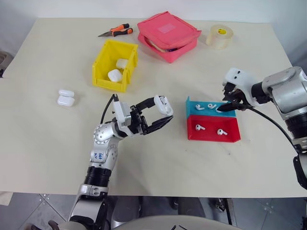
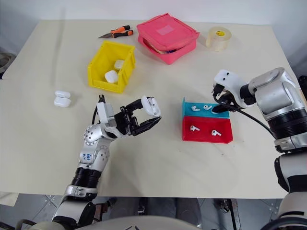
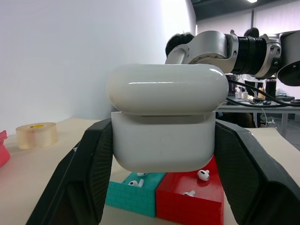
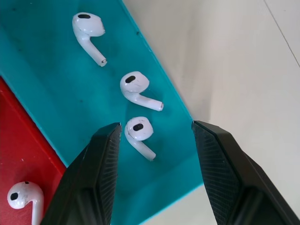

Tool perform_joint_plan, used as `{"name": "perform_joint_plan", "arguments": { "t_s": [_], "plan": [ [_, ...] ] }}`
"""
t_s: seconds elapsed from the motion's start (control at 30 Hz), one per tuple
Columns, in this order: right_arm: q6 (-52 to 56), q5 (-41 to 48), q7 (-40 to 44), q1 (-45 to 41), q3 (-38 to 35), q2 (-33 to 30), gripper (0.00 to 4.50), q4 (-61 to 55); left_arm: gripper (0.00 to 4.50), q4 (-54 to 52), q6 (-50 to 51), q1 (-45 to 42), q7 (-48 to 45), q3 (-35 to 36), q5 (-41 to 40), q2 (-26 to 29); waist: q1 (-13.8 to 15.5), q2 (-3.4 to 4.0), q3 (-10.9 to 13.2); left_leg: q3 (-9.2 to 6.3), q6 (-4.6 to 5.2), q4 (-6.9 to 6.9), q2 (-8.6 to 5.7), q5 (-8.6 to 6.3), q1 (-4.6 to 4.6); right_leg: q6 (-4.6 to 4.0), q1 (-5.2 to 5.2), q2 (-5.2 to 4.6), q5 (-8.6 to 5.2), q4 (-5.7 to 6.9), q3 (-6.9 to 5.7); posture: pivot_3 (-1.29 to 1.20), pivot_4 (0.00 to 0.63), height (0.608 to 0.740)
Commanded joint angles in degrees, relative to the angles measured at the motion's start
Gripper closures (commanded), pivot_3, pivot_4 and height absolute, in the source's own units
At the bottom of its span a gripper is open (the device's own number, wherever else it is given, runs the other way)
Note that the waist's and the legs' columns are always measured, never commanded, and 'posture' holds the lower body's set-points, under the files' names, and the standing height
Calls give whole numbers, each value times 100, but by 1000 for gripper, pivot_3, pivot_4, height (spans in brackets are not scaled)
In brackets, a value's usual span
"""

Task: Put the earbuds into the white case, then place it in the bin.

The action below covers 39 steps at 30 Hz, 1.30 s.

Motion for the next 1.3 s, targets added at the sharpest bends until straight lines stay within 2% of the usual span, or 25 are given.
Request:
{"name": "perform_joint_plan", "arguments": {
  "t_s": [0.03, 0.9, 1.1, 1.3],
  "plan": [
    [-17, -171, 129, -107, 36, 39, 1998, 86, 1705, -86, -123, 4, 57, -26, 16, -56, 3, 0, 0, 0, 0, 0, 0, 0, 0, 0, 0, 0, 0, 0, 0, 0, 150, 740],
    [-486, -791, 445, -331, 93, 459, 1998, 870, 1705, -226, -155, 130, 202, -24, 49, -8, -37, 1, 0, -1, -2, 1, 1, 1, 0, 0, 0, 1, 0, 2, -2, 0, 150, 740],
    [-489, -830, 472, -319, 93, 477, 3974, 867, 1705, -207, -162, 106, 205, -15, 51, 3, -45, 1, 0, -2, -3, 2, 1, 1, 1, 0, 1, 0, 0, 4, -2, 0, 150, 740],
    [-431, -802, 441, -318, -28, 440, 4031, 751, 1705, -138, -169, 58, 190, 10, 50, 30, -45, 1, 0, -2, -3, 2, 0, 1, 1, 0, 1, 0, 0, 4, -2, 0, 150, 740]
  ]
}}
